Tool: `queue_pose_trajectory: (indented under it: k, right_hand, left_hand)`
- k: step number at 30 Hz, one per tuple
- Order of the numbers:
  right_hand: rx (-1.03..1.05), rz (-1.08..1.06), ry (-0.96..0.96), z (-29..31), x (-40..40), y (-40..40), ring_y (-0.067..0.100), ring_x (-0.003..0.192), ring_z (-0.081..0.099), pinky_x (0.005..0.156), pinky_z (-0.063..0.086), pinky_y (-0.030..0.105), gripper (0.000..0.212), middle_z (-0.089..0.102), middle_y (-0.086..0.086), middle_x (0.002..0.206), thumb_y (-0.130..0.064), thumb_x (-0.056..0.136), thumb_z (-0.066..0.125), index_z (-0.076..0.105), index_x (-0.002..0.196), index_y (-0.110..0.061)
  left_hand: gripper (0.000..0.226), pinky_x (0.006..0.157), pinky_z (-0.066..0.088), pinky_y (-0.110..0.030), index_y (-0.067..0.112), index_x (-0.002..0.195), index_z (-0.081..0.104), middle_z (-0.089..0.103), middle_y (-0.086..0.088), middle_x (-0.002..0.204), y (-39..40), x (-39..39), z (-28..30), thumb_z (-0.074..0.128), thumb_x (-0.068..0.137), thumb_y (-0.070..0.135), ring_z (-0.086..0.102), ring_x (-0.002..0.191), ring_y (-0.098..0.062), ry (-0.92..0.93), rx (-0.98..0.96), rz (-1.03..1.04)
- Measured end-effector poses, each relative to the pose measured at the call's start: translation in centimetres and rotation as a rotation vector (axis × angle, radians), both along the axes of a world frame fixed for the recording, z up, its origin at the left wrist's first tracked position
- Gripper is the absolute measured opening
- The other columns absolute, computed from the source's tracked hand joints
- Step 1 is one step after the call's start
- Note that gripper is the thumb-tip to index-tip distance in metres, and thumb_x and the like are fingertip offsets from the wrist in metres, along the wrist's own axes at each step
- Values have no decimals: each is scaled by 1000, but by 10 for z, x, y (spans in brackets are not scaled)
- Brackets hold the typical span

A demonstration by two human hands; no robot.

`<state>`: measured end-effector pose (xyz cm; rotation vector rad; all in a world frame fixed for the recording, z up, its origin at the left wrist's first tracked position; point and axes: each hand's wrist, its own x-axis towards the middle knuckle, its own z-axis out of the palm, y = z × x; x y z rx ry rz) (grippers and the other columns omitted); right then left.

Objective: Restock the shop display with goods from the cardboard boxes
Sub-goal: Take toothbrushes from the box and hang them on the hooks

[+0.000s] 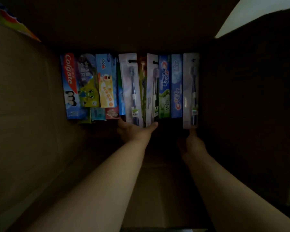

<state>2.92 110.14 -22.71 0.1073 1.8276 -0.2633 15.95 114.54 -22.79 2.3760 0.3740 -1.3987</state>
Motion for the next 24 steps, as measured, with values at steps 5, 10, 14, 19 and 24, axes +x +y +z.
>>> queue_pose_trajectory:
  k: [5, 10, 14, 19, 24]
  right_hand:
    - [-97, -225, 28, -30, -2, -10, 18, 96, 60, 98, 49, 32, 24, 58, 6, 115, -29, 99, 53, 57, 118, -15]
    - [-164, -272, -8, -27, 5, -7, 8, 70, 57, 63, 51, 17, 6, 59, 1, 84, -13, 94, 60, 59, 97, -8]
    - [-209, 13, 15, -10, 14, 4, 14, 80, 62, 67, 51, 22, 35, 63, 6, 100, -5, 91, 61, 52, 123, -17]
    - [-117, 313, -48, -7, 23, 5, 24, 95, 65, 77, 56, 35, 37, 65, 12, 114, -8, 91, 62, 55, 127, -14]
    - [-48, 472, -121, -23, 42, 12, 30, 101, 65, 94, 51, 50, 32, 66, 13, 113, -14, 93, 60, 56, 124, -14]
  left_hand:
    - [90, 88, 40, -30, 17, 137, 23, 42, -10, 141, 0, 2, -23, 82, 70, 15, 48, 125, -30, -113, -104, 20]
    - [71, 83, 39, -26, 9, 133, 34, 51, -12, 133, 9, 23, -23, 77, 77, 12, 54, 111, -25, -58, -149, -28]
    - [48, 54, 43, -10, 8, 124, 53, 62, -3, 101, 13, 27, -18, 74, 81, 12, 54, 74, -5, 159, -255, 70]
    - [36, 61, 45, -16, 8, 119, 59, 63, -5, 102, 15, 30, -20, 69, 85, 6, 57, 77, -8, 182, -287, 108]
    - [33, 75, 53, -28, 11, 116, 58, 65, -6, 101, 24, 38, -28, 69, 85, 6, 63, 86, -16, 217, -285, 98]
